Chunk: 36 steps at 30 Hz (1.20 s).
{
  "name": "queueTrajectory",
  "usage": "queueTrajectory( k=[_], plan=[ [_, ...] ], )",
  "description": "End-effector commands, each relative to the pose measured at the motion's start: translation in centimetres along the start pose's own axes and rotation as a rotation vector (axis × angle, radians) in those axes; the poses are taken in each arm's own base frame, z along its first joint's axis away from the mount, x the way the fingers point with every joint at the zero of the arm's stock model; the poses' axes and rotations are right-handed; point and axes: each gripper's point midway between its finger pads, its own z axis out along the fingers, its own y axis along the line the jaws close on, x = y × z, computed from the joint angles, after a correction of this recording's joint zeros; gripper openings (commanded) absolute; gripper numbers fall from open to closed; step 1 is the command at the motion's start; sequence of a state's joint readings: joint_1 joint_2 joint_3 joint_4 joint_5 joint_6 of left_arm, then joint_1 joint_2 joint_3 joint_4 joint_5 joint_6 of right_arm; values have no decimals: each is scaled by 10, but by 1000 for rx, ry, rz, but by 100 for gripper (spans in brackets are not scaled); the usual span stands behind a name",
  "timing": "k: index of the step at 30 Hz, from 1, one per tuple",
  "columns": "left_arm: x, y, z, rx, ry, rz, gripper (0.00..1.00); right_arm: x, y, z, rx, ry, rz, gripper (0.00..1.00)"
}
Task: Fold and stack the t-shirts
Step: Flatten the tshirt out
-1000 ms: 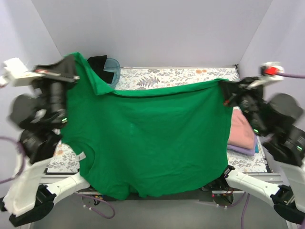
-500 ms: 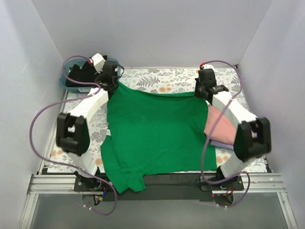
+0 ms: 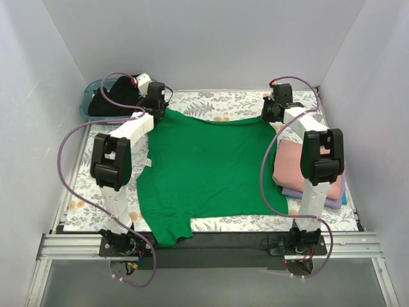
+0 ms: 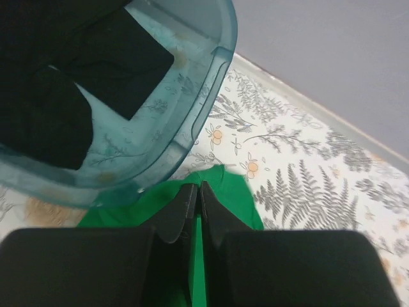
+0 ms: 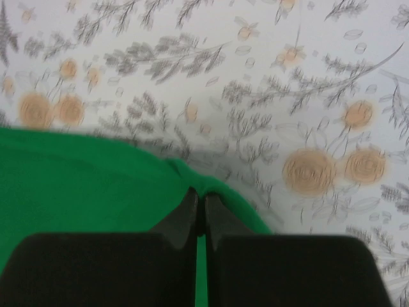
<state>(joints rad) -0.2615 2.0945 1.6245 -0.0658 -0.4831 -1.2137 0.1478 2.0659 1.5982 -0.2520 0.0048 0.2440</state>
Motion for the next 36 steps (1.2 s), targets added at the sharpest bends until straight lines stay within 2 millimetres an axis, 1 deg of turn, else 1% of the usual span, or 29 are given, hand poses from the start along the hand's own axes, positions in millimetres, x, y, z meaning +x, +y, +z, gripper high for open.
queueTrajectory(
  k=[1, 2, 3, 4, 5, 6, 7, 9, 10, 11, 12, 13, 14, 15, 17, 18, 19, 20, 21, 23, 25, 28, 30, 31, 32, 33, 34, 35, 36],
  plan=[
    [-118, 13, -117, 71, -221, -186, 0, -40, 47, -104, -198, -168, -60, 1],
    [-125, 18, -134, 80, -237, -207, 0, -45, 53, -142, -217, -227, -73, 1],
    [-154, 25, -178, 127, -294, -256, 0, -46, 58, -181, -239, -288, -88, 1],
    [-175, 28, -222, 211, -333, -290, 0, -44, 60, -203, -247, -312, -105, 1],
    [-196, 32, -266, 289, -370, -316, 0, -46, 68, -270, -289, -423, -134, 1],
    [-222, 40, -317, 370, -437, -364, 0, -41, 68, -289, -293, -445, -138, 1],
    [-226, 42, -340, 421, -436, -365, 0, -38, 70, -332, -315, -505, -134, 1],
    [-264, 65, -437, 570, -550, -453, 0, -32, 79, -413, -385, -643, -147, 1],
    [-272, 70, -460, 612, -578, -467, 0, -32, 82, -420, -403, -642, -146, 1],
    [-280, 74, -483, 656, -604, -477, 0, -26, 89, -455, -457, -699, -172, 1],
    [-286, 78, -504, 694, -627, -482, 0, -18, 92, -471, -485, -697, -173, 1],
    [-286, 78, -522, 738, -614, -465, 0, -22, 98, -507, -518, -764, -194, 1],
    [-293, 83, -546, 780, -636, -463, 0, -16, 100, -531, -548, -799, -207, 1],
    [-301, 86, -577, 842, -656, -451, 0, -10, 106, -565, -593, -852, -235, 1],
    [-317, 97, -620, 904, -721, -460, 0, -5, 110, -593, -626, -893, -252, 1],
    [-321, 100, -633, 924, -740, -462, 0, -5, 111, -605, -637, -912, -258, 1],
    [-324, 104, -640, 920, -747, -461, 0, -4, 112, -627, -651, -955, -269, 1],
    [-327, 108, -648, 924, -760, -463, 0, -5, 113, -635, -658, -969, -272, 1],
    [-338, 114, -666, 936, -799, -472, 0, -5, 114, -642, -665, -980, -275, 1],
    [-343, 119, -675, 931, -818, -474, 0, -7, 118, -656, -686, -1002, -295, 1],
    [-348, 122, -680, 922, -836, -472, 0, -10, 119, -657, -686, -1003, -292, 1],
    [-352, 116, -659, 864, -821, -470, 0, -21, 115, -635, -642, -970, -262, 1],
    [-351, 113, -635, 800, -804, -474, 0, -30, 108, -602, -582, -919, -231, 1],
    [-351, 109, -619, 763, -795, -474, 0, -32, 105, -586, -560, -894, -217, 1],
    [-341, 102, -585, 701, -752, -448, 0, -36, 101, -569, -528, -872, -194, 1],
    [-341, 105, -564, 628, -757, -467, 0, -36, 98, -539, -508, -830, -181, 1],
    [-336, 103, -544, 580, -741, -465, 0, -37, 95, -525, -494, -813, -171, 1],
    [-313, 94, -492, 489, -668, -421, 0, -39, 92, -506, -471, -792, -155, 1],
    [-307, 102, -467, 389, -664, -435, 0, -35, 89, -472, -458, -743, -138, 1]
  ],
)
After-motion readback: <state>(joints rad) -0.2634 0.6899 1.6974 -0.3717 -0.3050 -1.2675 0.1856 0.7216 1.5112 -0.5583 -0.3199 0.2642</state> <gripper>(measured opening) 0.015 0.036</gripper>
